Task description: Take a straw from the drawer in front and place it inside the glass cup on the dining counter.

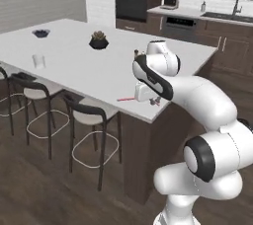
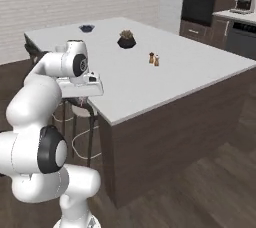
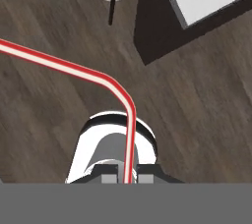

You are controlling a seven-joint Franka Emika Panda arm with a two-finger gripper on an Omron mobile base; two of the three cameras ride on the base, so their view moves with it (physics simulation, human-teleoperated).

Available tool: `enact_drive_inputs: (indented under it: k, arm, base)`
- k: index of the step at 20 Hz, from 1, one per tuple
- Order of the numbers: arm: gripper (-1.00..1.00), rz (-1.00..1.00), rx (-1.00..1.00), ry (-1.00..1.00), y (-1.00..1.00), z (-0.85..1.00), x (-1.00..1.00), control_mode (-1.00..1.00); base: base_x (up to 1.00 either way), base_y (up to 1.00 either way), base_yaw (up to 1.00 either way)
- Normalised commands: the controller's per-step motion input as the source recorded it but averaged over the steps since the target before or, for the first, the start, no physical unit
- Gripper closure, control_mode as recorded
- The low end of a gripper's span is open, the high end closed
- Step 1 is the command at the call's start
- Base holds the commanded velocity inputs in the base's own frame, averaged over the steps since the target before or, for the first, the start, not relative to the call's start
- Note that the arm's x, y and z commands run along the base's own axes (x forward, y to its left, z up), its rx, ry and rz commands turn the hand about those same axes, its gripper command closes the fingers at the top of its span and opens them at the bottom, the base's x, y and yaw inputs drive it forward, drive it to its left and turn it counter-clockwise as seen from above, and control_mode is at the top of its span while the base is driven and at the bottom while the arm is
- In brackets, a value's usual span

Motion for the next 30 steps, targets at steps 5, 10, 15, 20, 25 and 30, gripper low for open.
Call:
enact_drive_inputs:
  k: [5,10,15,20,25,30]
  arm:
    - [1.0,0.0,0.0,0.0,0.0,0.0,0.0,1.0]
    - [1.0,0.0,0.0,0.0,0.0,0.0,0.0,1.0]
    - [1.0,0.0,0.0,0.0,0.0,0.0,0.0,1.0]
    - [1.0,0.0,0.0,0.0,0.0,0.0,0.0,1.0]
    - [1.0,0.0,0.0,0.0,0.0,0.0,0.0,1.0]
    - [1.0,0.0,0.0,0.0,0.0,0.0,0.0,1.0]
  base:
    - [0.0,1.0,-0.47]
    - [0.0,1.0,-0.49]
    - [0.0,1.0,-0.45]
    - [0.0,1.0,-0.41]
    - [0.0,1.0,-0.37]
    - [0.0,1.0,-0.34]
